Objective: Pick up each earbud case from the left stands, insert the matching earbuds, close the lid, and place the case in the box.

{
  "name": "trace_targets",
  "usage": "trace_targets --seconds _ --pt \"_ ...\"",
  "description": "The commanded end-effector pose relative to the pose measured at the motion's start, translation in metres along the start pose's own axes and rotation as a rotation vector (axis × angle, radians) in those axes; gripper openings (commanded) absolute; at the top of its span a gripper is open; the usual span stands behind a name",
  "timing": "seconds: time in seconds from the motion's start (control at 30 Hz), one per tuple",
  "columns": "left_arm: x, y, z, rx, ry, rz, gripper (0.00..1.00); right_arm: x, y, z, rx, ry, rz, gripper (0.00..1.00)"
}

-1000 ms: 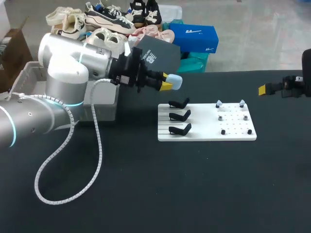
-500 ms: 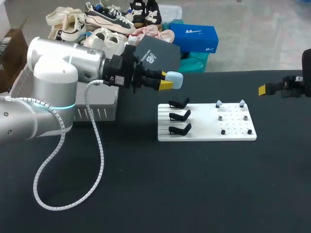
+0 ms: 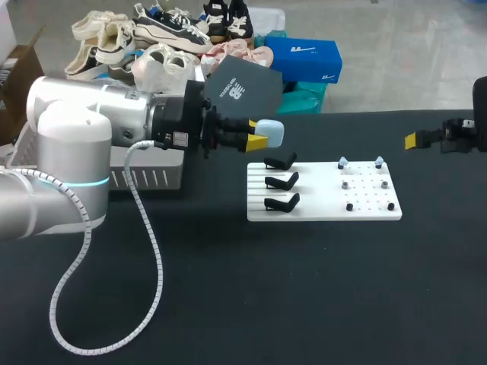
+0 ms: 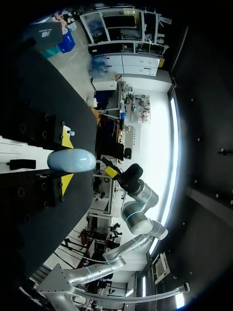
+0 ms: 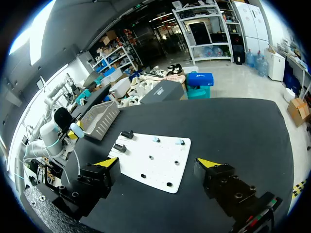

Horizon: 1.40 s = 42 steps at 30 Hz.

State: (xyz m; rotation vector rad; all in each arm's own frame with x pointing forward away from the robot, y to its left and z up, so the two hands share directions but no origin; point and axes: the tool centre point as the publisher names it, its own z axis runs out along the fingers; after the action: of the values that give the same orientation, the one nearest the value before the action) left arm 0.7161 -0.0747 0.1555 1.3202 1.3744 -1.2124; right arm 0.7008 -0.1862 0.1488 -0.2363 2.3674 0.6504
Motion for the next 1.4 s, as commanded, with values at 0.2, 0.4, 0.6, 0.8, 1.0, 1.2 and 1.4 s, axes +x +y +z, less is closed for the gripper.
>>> trace_targets --seconds 0.2,0.4,0.6,0.8,1.0,1.2,1.4 --pt "0.0 -0.005 0.0 -0.125 -0.003 0.002 0.0 0.0 0.0 0.0 0.0 0.003 0.0 1.0" --pt "0.003 -0.008 -0.002 -0.114 -0.015 0.005 0.0 0.0 0.0 0.0 0.0 0.003 0.0 1.0" --pt "0.002 -0.017 0.016 -0.004 -0.057 0.077 0.0 0.0 0.0 0.0 0.0 0.003 0.0 1.0" --pt "0.004 -0.014 0.04 0.057 -0.081 0.126 0.0 0.0 0.0 0.0 0.0 0.003 0.0 1.0" --pt "0.009 -0.003 0.055 0.066 -0.103 0.13 0.0 0.001 0.004 -0.004 -0.007 0.011 -0.009 1.0" --pt "0.01 0.006 0.063 0.05 -0.136 0.138 0.0 0.008 0.039 -0.007 -0.003 0.058 -0.115 1.0" --pt "0.012 0.012 0.065 0.036 -0.162 0.146 0.0 0.014 0.074 -0.009 -0.054 0.092 -0.187 1.0"
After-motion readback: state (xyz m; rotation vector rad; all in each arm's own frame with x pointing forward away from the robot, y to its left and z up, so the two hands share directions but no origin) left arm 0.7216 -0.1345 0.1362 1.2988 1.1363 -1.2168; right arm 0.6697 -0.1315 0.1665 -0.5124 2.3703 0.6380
